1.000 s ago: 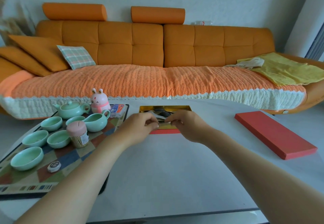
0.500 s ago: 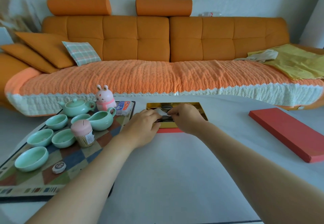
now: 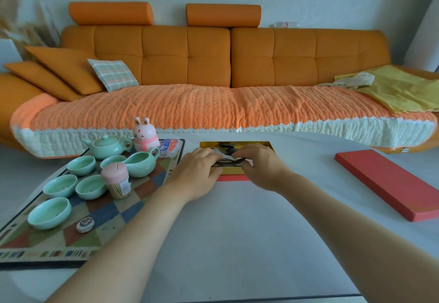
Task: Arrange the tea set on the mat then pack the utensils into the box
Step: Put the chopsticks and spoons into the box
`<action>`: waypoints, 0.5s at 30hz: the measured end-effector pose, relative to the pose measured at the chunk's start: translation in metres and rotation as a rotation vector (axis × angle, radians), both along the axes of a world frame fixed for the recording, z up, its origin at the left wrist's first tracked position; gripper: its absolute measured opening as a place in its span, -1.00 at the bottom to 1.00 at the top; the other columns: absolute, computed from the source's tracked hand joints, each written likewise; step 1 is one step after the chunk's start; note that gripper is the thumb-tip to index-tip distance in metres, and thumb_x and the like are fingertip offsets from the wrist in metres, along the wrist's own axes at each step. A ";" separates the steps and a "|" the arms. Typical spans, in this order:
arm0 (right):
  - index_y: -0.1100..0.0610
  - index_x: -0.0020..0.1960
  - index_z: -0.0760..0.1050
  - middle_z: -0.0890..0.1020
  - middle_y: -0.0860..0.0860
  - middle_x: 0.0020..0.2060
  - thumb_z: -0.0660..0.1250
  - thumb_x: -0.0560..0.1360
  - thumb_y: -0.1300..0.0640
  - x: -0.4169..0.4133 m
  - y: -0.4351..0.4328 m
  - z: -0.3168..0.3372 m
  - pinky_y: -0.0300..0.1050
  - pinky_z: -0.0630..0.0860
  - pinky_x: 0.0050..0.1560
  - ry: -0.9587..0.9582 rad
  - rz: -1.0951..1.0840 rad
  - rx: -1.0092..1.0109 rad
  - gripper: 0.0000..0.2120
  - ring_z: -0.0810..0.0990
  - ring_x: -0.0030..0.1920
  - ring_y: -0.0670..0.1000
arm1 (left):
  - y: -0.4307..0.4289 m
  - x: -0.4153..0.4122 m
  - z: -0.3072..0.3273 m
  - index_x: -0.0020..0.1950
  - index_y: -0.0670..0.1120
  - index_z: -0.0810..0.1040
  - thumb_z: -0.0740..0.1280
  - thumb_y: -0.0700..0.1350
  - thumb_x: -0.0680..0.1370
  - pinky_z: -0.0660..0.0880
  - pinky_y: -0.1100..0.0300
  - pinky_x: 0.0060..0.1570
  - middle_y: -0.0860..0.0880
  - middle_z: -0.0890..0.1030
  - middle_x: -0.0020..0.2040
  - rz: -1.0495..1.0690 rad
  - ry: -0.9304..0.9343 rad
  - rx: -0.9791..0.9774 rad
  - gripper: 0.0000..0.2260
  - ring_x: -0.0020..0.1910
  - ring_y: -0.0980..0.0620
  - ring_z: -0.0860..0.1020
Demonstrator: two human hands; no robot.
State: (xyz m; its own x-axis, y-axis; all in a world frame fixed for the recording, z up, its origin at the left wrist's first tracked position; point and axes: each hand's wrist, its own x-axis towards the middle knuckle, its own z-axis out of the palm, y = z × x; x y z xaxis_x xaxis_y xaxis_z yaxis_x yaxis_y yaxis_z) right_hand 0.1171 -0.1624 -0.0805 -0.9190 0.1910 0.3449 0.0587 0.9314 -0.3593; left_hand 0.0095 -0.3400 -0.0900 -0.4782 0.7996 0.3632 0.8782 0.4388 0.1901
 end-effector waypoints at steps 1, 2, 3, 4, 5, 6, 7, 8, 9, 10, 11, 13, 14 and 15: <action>0.08 0.22 0.62 0.64 0.00 0.12 0.19 0.49 0.29 0.004 0.003 0.002 0.00 0.46 0.22 0.020 -0.015 -0.018 -0.61 0.54 0.16 0.05 | 0.001 0.003 0.002 0.44 -0.03 0.44 0.21 0.02 0.64 0.28 0.14 0.29 0.06 0.45 0.37 -0.003 0.003 0.009 -0.63 0.35 0.05 0.36; 0.08 0.22 0.62 0.64 0.00 0.12 0.19 0.49 0.32 0.008 0.007 0.004 -0.01 0.46 0.21 0.030 -0.034 -0.037 -0.60 0.53 0.15 0.05 | 0.003 0.007 0.004 0.45 -0.03 0.42 0.21 0.01 0.65 0.27 0.15 0.32 0.06 0.44 0.39 -0.007 -0.003 0.023 -0.62 0.37 0.05 0.34; 0.07 0.22 0.61 0.63 0.01 0.11 0.18 0.49 0.33 0.013 0.012 0.005 -0.02 0.45 0.19 0.033 -0.058 -0.050 -0.60 0.53 0.14 0.05 | 0.006 0.011 0.007 0.46 -0.04 0.41 0.21 0.00 0.65 0.25 0.14 0.34 0.06 0.43 0.40 -0.012 -0.016 0.041 -0.62 0.39 0.06 0.33; 0.07 0.22 0.60 0.61 0.00 0.12 0.17 0.49 0.33 0.019 0.017 0.006 -0.02 0.45 0.19 0.031 -0.084 -0.053 -0.59 0.52 0.15 0.06 | 0.010 0.016 0.009 0.47 -0.04 0.40 0.21 -0.01 0.65 0.25 0.13 0.36 0.06 0.42 0.41 -0.019 -0.029 0.058 -0.61 0.40 0.06 0.32; 0.06 0.22 0.60 0.60 0.00 0.13 0.17 0.49 0.33 0.025 0.022 0.007 -0.01 0.45 0.19 0.028 -0.108 -0.053 -0.59 0.51 0.15 0.06 | 0.015 0.021 0.010 0.47 -0.05 0.40 0.21 -0.01 0.65 0.25 0.12 0.38 0.05 0.42 0.41 -0.028 -0.039 0.074 -0.61 0.41 0.06 0.31; 0.05 0.23 0.60 0.60 -0.01 0.14 0.17 0.49 0.32 0.033 0.029 0.008 -0.01 0.44 0.20 0.027 -0.134 -0.056 -0.59 0.51 0.16 0.07 | 0.022 0.028 0.011 0.47 -0.05 0.39 0.21 -0.01 0.64 0.24 0.12 0.38 0.05 0.43 0.41 -0.038 -0.048 0.084 -0.61 0.41 0.06 0.31; 0.03 0.23 0.59 0.59 -0.01 0.16 0.18 0.50 0.31 0.042 0.036 0.007 0.00 0.44 0.21 0.023 -0.161 -0.062 -0.60 0.51 0.18 0.06 | 0.030 0.035 0.011 0.47 -0.04 0.39 0.21 -0.01 0.65 0.24 0.12 0.39 0.05 0.42 0.41 -0.047 -0.061 0.093 -0.61 0.41 0.06 0.31; 0.02 0.25 0.59 0.58 -0.02 0.19 0.19 0.51 0.29 0.052 0.044 0.008 0.01 0.43 0.24 0.012 -0.193 -0.063 -0.61 0.51 0.20 0.05 | 0.040 0.044 0.011 0.47 -0.03 0.38 0.21 0.00 0.65 0.24 0.13 0.38 0.06 0.42 0.41 -0.054 -0.081 0.101 -0.61 0.41 0.07 0.31; 0.00 0.26 0.57 0.56 -0.02 0.23 0.21 0.53 0.26 0.062 0.054 0.008 0.02 0.42 0.28 -0.006 -0.228 -0.059 -0.62 0.49 0.24 0.05 | 0.052 0.052 0.012 0.47 -0.02 0.38 0.21 0.00 0.65 0.25 0.13 0.37 0.06 0.42 0.41 -0.061 -0.103 0.112 -0.61 0.41 0.07 0.31; -0.02 0.28 0.55 0.54 -0.02 0.27 0.22 0.54 0.23 0.073 0.064 0.008 0.03 0.39 0.31 -0.030 -0.269 -0.050 -0.63 0.48 0.27 0.04 | 0.065 0.062 0.012 0.47 -0.02 0.38 0.21 0.00 0.64 0.26 0.12 0.37 0.06 0.42 0.40 -0.070 -0.123 0.121 -0.61 0.41 0.07 0.32; -0.04 0.31 0.53 0.51 -0.02 0.31 0.23 0.54 0.20 0.085 0.075 0.008 0.04 0.37 0.33 -0.056 -0.318 -0.035 -0.63 0.46 0.30 0.05 | 0.080 0.071 0.013 0.46 -0.02 0.39 0.22 0.00 0.64 0.27 0.11 0.37 0.06 0.43 0.40 -0.086 -0.135 0.126 -0.61 0.41 0.05 0.32; -0.07 0.35 0.48 0.46 -0.02 0.36 0.27 0.54 0.10 0.110 0.097 0.008 0.06 0.30 0.36 -0.113 -0.422 0.006 -0.62 0.41 0.35 0.07 | 0.113 0.090 0.016 0.45 -0.05 0.40 0.23 -0.02 0.63 0.29 0.07 0.36 0.02 0.45 0.37 -0.132 -0.138 0.108 -0.62 0.39 0.01 0.34; -0.09 0.37 0.45 0.43 -0.02 0.38 0.28 0.54 0.04 0.123 0.108 0.008 0.08 0.26 0.37 -0.138 -0.473 0.020 -0.60 0.37 0.38 0.08 | 0.131 0.099 0.018 0.45 -0.05 0.40 0.23 -0.03 0.63 0.29 0.06 0.35 0.00 0.45 0.37 -0.153 -0.136 0.087 -0.61 0.38 -0.02 0.35; -0.10 0.39 0.42 0.41 -0.02 0.39 0.30 0.52 -0.03 0.135 0.119 0.008 0.10 0.24 0.38 -0.163 -0.522 0.027 -0.56 0.34 0.39 0.08 | 0.148 0.108 0.020 0.45 -0.05 0.39 0.22 -0.03 0.63 0.30 0.04 0.34 0.00 0.44 0.38 -0.171 -0.134 0.066 -0.61 0.38 -0.03 0.35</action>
State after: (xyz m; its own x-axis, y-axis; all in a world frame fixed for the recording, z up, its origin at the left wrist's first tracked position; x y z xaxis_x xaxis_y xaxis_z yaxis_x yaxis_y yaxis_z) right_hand 0.2521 -0.0430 -0.0727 -0.7460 0.6295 0.2171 0.5689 0.7720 -0.2836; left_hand 0.1171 -0.1916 -0.0703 -0.3854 0.8499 0.3593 0.9037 0.2688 0.3334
